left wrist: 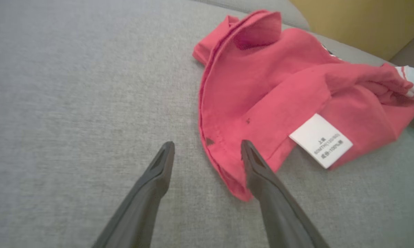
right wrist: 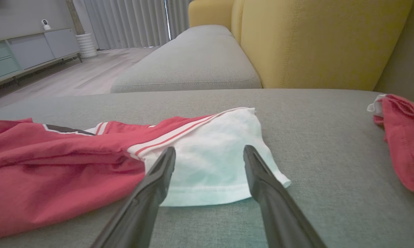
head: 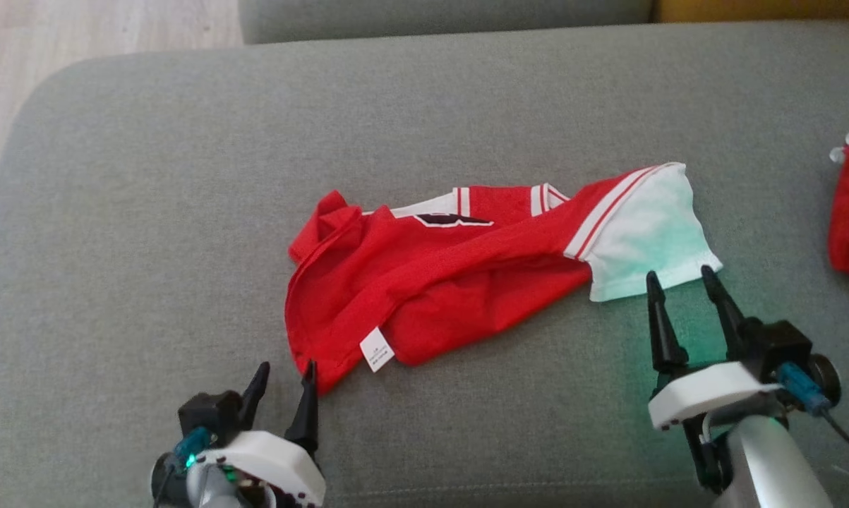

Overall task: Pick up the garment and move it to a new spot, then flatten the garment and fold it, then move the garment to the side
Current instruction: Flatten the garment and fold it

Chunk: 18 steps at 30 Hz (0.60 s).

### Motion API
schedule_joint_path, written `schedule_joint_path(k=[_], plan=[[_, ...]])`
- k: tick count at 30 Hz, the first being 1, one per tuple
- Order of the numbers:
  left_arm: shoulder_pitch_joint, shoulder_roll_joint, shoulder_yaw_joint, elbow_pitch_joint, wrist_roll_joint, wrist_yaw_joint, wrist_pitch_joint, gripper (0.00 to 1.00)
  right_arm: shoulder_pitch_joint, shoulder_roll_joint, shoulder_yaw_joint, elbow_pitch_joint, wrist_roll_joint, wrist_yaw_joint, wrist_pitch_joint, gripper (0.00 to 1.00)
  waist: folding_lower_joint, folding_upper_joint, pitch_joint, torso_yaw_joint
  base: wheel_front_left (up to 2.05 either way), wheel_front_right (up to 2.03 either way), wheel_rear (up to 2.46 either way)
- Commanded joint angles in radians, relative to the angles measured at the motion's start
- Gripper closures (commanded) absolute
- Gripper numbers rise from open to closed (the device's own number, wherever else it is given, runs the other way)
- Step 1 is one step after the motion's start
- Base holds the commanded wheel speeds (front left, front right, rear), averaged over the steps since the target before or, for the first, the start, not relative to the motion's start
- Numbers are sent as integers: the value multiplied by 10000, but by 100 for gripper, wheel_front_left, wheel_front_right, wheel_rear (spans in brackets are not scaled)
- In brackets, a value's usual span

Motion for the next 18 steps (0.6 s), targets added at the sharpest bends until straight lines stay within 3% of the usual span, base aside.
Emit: schedule_joint_path(k=[1, 18], plan=[[-379, 24, 197, -116, -154, -51, -63, 0, -342, -24, 149, -324, 53, 63, -108, 0, 0, 0, 125, -112, 0, 0, 0], [-403, 24, -477, 210, -932, -561, -63, 0, -604, -24, -5, -271, 188, 63, -109, 0, 0, 0, 376, -169, 0, 0, 0]])
